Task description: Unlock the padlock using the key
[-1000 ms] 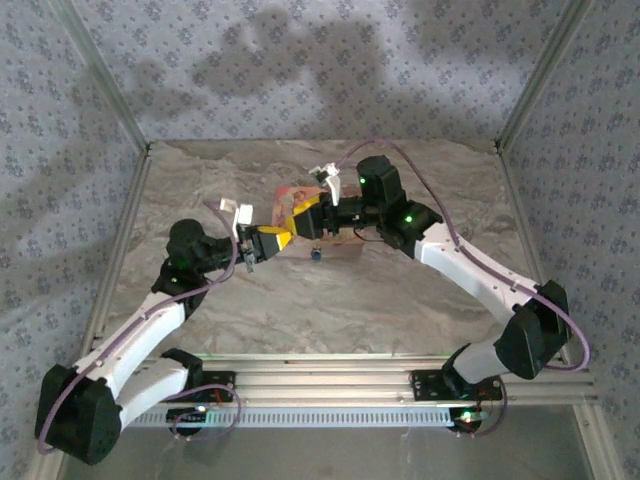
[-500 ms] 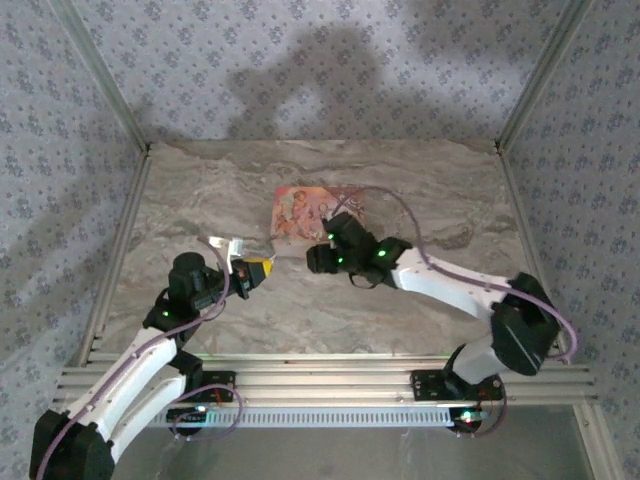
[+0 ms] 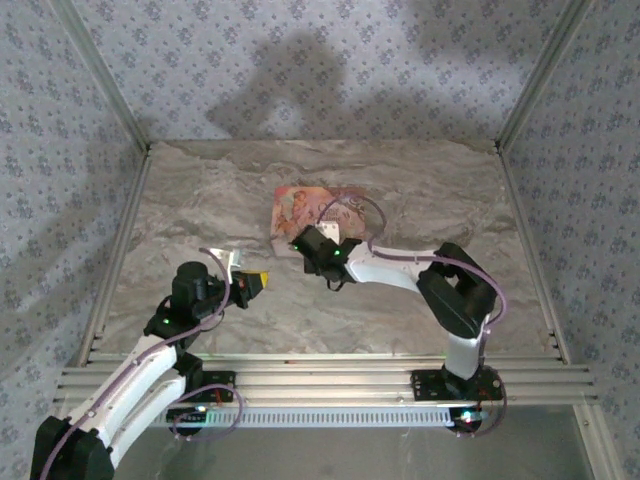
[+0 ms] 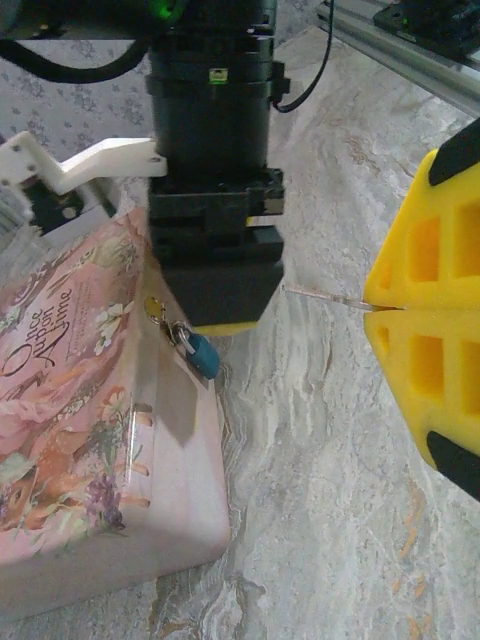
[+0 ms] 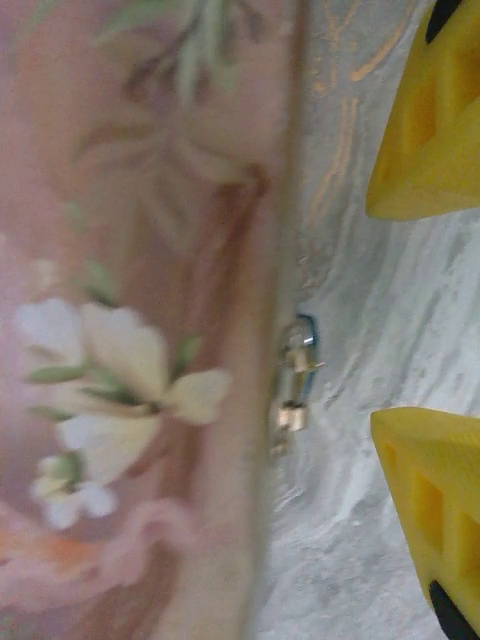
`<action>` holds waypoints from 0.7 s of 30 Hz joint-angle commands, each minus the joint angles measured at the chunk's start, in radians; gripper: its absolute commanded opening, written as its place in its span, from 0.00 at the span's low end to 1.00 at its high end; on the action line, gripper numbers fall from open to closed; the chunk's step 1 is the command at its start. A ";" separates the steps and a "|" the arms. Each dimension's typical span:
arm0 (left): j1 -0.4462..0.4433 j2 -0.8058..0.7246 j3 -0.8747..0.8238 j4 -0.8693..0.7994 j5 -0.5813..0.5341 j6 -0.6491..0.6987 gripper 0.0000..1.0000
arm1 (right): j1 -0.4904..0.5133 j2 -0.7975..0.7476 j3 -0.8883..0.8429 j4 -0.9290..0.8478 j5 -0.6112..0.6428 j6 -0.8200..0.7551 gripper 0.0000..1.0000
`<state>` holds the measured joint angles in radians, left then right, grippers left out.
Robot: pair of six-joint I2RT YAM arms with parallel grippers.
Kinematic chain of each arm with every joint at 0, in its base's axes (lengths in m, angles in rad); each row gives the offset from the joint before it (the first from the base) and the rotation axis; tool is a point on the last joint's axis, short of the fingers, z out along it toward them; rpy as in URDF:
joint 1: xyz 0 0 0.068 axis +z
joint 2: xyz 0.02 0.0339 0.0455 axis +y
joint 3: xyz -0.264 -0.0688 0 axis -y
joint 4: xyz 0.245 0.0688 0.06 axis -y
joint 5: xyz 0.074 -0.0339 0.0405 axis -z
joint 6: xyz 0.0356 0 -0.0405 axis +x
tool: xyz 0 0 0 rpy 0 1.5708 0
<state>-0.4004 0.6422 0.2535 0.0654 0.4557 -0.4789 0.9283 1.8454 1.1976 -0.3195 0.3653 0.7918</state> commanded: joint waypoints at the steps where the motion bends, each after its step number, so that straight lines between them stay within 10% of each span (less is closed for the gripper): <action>1: 0.000 -0.010 -0.009 -0.016 0.007 0.031 0.00 | 0.010 0.042 0.055 -0.031 0.081 0.045 0.53; 21: 0.000 -0.011 -0.013 -0.023 0.030 0.068 0.00 | -0.001 0.189 0.186 -0.089 0.121 0.050 0.44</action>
<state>-0.4004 0.6422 0.2531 0.0475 0.4599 -0.4297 0.9340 2.0174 1.3529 -0.3920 0.4397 0.8307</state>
